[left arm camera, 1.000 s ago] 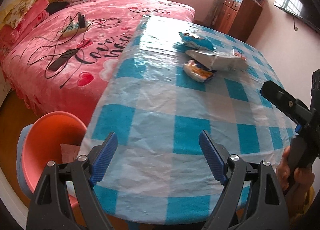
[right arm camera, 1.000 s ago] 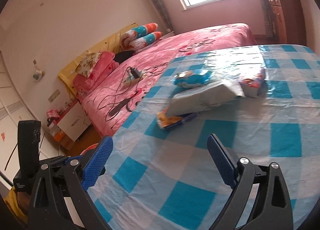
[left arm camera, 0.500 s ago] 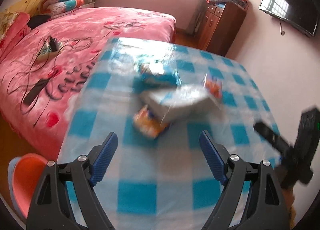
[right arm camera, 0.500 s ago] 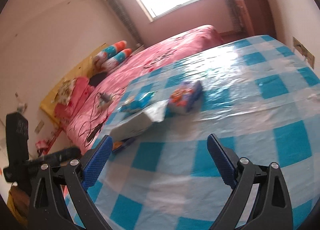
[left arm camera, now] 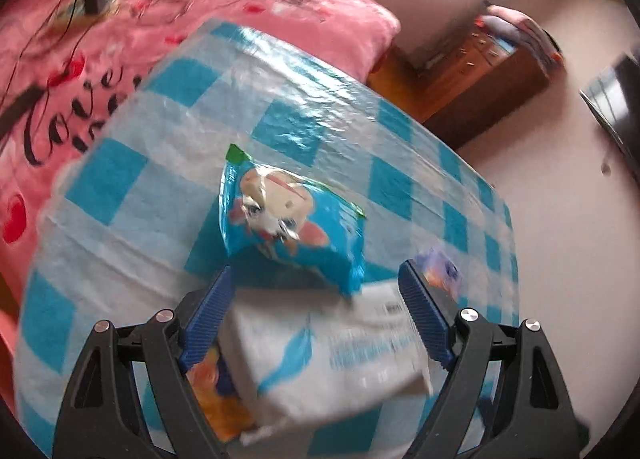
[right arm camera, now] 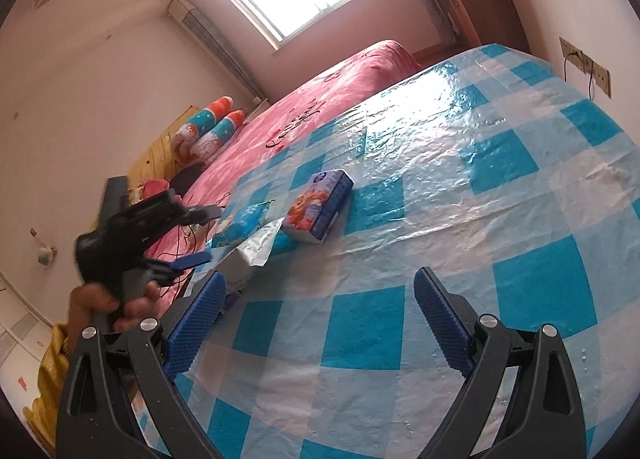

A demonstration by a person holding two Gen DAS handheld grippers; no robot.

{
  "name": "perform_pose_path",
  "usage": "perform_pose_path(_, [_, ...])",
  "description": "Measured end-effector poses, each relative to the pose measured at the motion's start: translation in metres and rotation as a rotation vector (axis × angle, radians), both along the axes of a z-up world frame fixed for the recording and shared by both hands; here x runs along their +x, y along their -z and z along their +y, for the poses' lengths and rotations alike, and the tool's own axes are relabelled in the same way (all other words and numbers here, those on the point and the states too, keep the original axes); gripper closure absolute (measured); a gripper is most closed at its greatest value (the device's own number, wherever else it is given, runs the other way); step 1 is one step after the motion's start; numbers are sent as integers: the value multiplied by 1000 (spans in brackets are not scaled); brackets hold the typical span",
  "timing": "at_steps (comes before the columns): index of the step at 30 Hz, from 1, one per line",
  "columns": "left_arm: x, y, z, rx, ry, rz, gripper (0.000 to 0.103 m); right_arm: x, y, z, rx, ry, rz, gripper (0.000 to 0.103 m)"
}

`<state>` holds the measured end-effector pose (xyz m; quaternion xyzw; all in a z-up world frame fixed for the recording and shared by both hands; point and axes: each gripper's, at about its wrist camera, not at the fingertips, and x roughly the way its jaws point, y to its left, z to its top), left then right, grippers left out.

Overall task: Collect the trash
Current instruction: 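Grasp the blue cartoon snack bag with the left gripper and lift it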

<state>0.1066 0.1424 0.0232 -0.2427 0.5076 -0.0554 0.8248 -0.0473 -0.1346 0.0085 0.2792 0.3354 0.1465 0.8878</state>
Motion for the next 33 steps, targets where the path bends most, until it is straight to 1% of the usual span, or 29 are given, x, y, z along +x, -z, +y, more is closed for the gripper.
perform_pose_path(2, [11, 5, 1, 2, -23, 12, 19, 0, 0, -3, 11, -2, 1, 9])
perform_pose_path(5, [26, 7, -1, 32, -40, 13, 19, 1, 0, -6, 23, -5, 2, 9])
perform_pose_path(11, [59, 9, -10, 145, -27, 22, 19, 2, -1, -13, 46, -1, 3, 9])
perform_pose_path(13, [67, 10, -13, 189, -13, 33, 19, 3, 0, -14, 49, 0, 7, 9])
perform_pose_path(15, [73, 13, -23, 255, 16, 48, 19, 3, 1, -15, 53, 0, 12, 9])
perform_pose_path(18, [77, 16, -36, 353, 51, 73, 36, 3, 2, -17, 57, 1, 23, 9])
perform_pose_path(20, [76, 15, -44, 380, 67, 66, 44, 4, 3, -17, 64, 2, 33, 9])
perform_pose_path(21, [74, 14, -48, 389, 77, 62, 49, 4, 3, -18, 64, 4, 34, 9])
perform_pose_path(23, [70, 13, -56, 382, 102, 51, 53, 3, 3, -19, 59, 8, 35, 9])
perform_pose_path(26, [60, 13, -77, 360, 169, 27, 55, 1, 2, -21, 54, 14, 31, 9])
perform_pose_path(29, [43, 12, -105, 341, 263, 2, 56, -1, 1, -23, 44, 24, 29, 9])
perform_pose_path(30, [36, 12, -114, 328, 298, -4, 57, -2, 0, -24, 41, 28, 29, 9])
perform_pose_path(33, [11, 12, -139, 312, 392, -23, 58, -4, -3, -31, 28, 49, 30, 9])
